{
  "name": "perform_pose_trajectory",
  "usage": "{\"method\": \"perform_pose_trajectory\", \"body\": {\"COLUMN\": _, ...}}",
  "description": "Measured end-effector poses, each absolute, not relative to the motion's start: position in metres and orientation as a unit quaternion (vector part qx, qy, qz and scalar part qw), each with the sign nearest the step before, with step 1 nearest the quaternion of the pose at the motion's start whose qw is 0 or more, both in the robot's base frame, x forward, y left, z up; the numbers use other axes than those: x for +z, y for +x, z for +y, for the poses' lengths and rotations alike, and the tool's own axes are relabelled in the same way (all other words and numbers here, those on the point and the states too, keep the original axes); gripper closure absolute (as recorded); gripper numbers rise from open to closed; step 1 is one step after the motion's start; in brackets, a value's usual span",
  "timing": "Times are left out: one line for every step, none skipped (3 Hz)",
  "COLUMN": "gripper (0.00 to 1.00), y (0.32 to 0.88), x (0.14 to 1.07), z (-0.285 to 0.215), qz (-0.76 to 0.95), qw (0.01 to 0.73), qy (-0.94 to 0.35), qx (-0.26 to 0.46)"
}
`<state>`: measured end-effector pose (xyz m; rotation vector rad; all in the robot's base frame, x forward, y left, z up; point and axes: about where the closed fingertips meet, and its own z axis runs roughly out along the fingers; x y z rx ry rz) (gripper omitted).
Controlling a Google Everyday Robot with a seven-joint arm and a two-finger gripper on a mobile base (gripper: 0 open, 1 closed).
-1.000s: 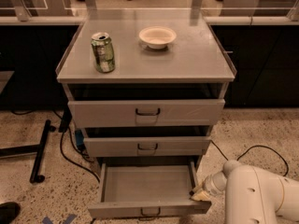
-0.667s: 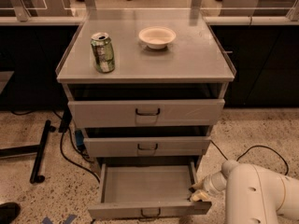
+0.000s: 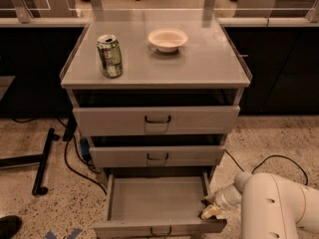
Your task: Open bottom drawer
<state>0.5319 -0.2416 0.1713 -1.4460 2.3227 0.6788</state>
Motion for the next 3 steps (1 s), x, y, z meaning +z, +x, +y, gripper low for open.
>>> {"method": "perform_pose_trajectory", "body": {"gripper": 0.00, "y": 0.5304, "x": 0.1716, "z": -0.2387, "qz": 0.813, "qw": 0.161, "qy": -0.506, "qx": 0.238}}
{"method": "perform_pose_trajectory", "body": {"gripper": 0.00, "y": 0.5296, "x": 0.1788, "z": -0.2386, "qz": 0.810, "qw": 0.172, "qy": -0.511, "qx": 0.230}}
{"method": "perform_pose_trajectory", "body": {"gripper": 0.00, "y": 0.5294, "x": 0.1795, "z": -0.2383, "qz": 0.810, "qw": 0.172, "qy": -0.511, "qx": 0.230}}
